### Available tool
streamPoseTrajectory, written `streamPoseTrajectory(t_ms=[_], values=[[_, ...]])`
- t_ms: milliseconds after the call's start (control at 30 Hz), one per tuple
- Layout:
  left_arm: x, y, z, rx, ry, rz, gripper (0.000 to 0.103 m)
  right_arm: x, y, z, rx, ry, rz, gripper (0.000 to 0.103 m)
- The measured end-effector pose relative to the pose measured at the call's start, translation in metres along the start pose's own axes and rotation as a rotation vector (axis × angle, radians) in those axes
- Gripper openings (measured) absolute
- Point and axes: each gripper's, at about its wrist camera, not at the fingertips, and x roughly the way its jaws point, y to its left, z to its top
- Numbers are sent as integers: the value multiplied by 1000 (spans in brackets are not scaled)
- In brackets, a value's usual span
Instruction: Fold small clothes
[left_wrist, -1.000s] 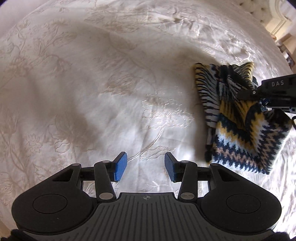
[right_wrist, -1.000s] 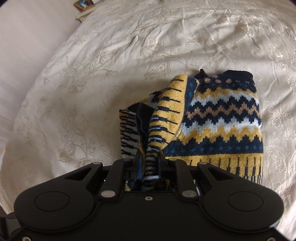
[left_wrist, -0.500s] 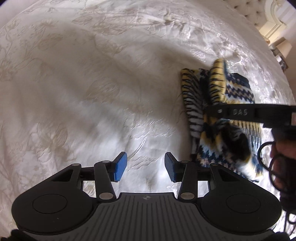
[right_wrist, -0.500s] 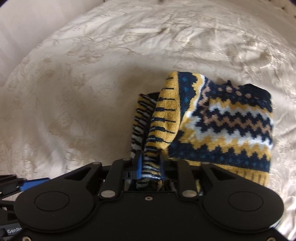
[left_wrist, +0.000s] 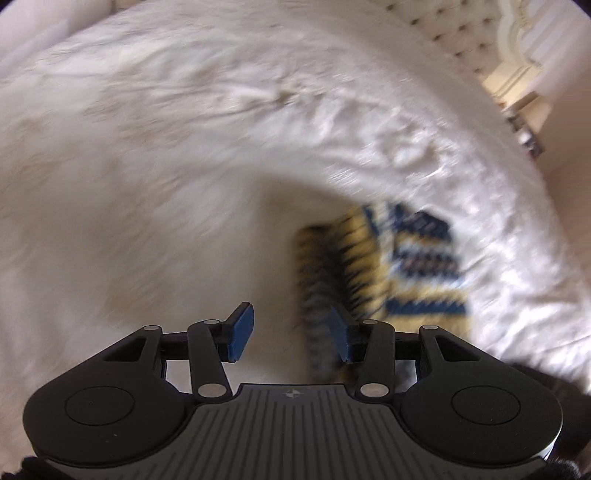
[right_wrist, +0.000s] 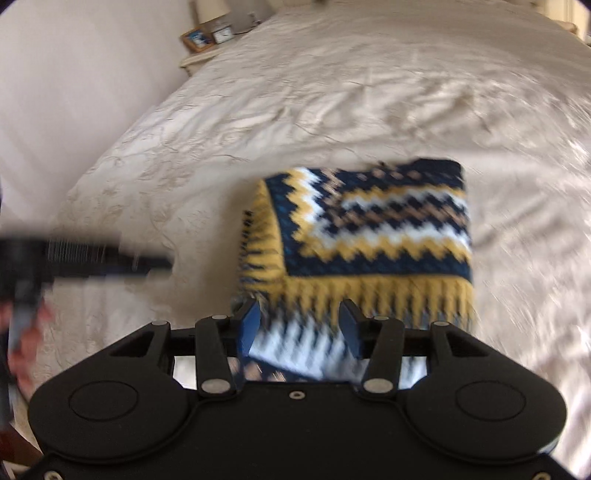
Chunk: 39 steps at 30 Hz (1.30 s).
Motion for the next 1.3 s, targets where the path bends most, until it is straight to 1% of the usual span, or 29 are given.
streamPoseTrajectory(t_ms=[100,167,200,233,300,367,467,567,600,633,667,700,767,800,833,867,900,967,1033,1100,1167,1233,1300], values=[[19,-15,18,-26,28,-78,46,-7,6,-10,-51,-5,-13,57],[34,-27,25,-3,50,-90,48,-10,16,-18,-116,-15,-26,65],[41,-32,28,11,60,-86,49,-11,23,-24,-163,-20,-40,75],[48,-36,30,26,76,-84,50,-12,31,-29,-220,-27,-60,80],[60,-40,32,41,114,-79,52,-16,48,-44,-348,-53,-88,81],[70,-41,34,51,150,-88,53,-12,63,-53,-478,-55,-100,86],[84,-42,36,54,190,-101,54,0,85,-68,-666,-51,-121,85],[99,-44,38,65,223,-94,54,16,97,-76,-786,-58,-172,81],[104,-44,38,66,229,-88,54,22,97,-76,-801,-48,-184,73],[108,-43,39,61,234,-87,54,27,97,-75,-805,-32,-186,61],[112,-42,39,52,235,-89,54,31,95,-73,-802,-16,-192,56],[114,-41,40,42,235,-94,54,34,93,-72,-796,-3,-208,45],[119,-40,41,23,234,-117,53,39,87,-69,-774,16,-213,34],[122,-40,41,23,246,-129,51,37,84,-66,-750,15,-203,19],[124,-41,41,31,254,-134,37,35,80,-64,-722,9,-199,18],[123,-42,40,47,242,-127,25,31,75,-62,-694,-2,-194,17],[119,-44,39,56,219,-121,25,25,72,-58,-668,-13,-186,17],[106,-46,39,58,170,-133,20,9,69,-52,-628,-45,-174,16],[86,-50,40,69,113,-160,19,-7,71,-47,-611,-74,-156,16],[68,-49,40,77,73,-170,19,-17,78,-45,-611,-93,-129,16],[62,-43,41,64,71,-170,19,-17,86,-46,-627,-85,-103,16],[68,-32,40,60,86,-143,19,-5,92,-48,-647,-54,-81,16],[85,-22,38,50,135,-120,19,15,98,-54,-681,-5,-83,16]])
